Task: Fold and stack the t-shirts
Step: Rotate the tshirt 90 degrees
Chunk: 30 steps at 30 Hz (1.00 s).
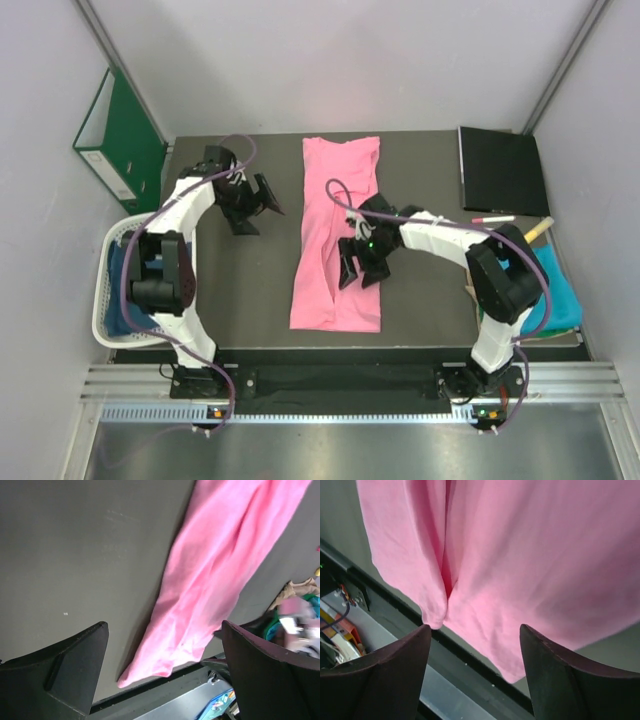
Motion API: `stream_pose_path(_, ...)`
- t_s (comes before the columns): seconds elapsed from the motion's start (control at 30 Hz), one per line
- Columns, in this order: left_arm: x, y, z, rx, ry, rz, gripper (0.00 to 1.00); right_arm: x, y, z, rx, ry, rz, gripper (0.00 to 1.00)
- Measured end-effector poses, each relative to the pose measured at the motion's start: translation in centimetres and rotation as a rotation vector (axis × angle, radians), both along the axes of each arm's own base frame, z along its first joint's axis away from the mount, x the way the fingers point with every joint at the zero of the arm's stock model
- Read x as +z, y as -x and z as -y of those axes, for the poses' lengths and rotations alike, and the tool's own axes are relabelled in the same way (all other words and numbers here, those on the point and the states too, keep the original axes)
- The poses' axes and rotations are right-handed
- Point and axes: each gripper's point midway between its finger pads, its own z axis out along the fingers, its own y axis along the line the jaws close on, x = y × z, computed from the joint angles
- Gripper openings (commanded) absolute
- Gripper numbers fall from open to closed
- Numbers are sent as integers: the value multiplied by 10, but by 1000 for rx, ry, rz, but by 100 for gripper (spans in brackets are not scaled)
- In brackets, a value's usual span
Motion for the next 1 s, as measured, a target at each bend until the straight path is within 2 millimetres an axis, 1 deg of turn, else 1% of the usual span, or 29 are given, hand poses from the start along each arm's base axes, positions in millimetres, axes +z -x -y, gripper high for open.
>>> stream_pose_path(0.07,10,4,0,-1,2,22,99,-7,21,-6,25,4,-39,67)
stream_pose_path(0.1,16,7,0,0,3,33,99,-8,29,-9,36,-1,-50,63)
stream_pose_path(0.2,31,20,0,9,10,57,99,-3,43,-20,51,-27,-60,57)
stream_pose_path(0.37,45,42,-1,26,23,77,99,5,48,-37,61,-73,-45,49)
stream_pose_path(0.47,46,52,-1,32,26,75,99,8,54,-44,75,-85,-45,45)
stream_pose_path(0.5,46,55,-2,33,26,74,99,8,57,-47,83,-91,-45,42)
stream_pose_path(0.6,44,62,-2,38,27,66,99,9,61,-52,95,-105,-55,41)
stream_pose_path(0.87,44,66,-2,50,33,56,99,4,57,-62,100,-94,-71,38)
stream_pose_path(1.0,45,66,-2,51,32,57,99,-5,56,-62,97,-66,-85,36)
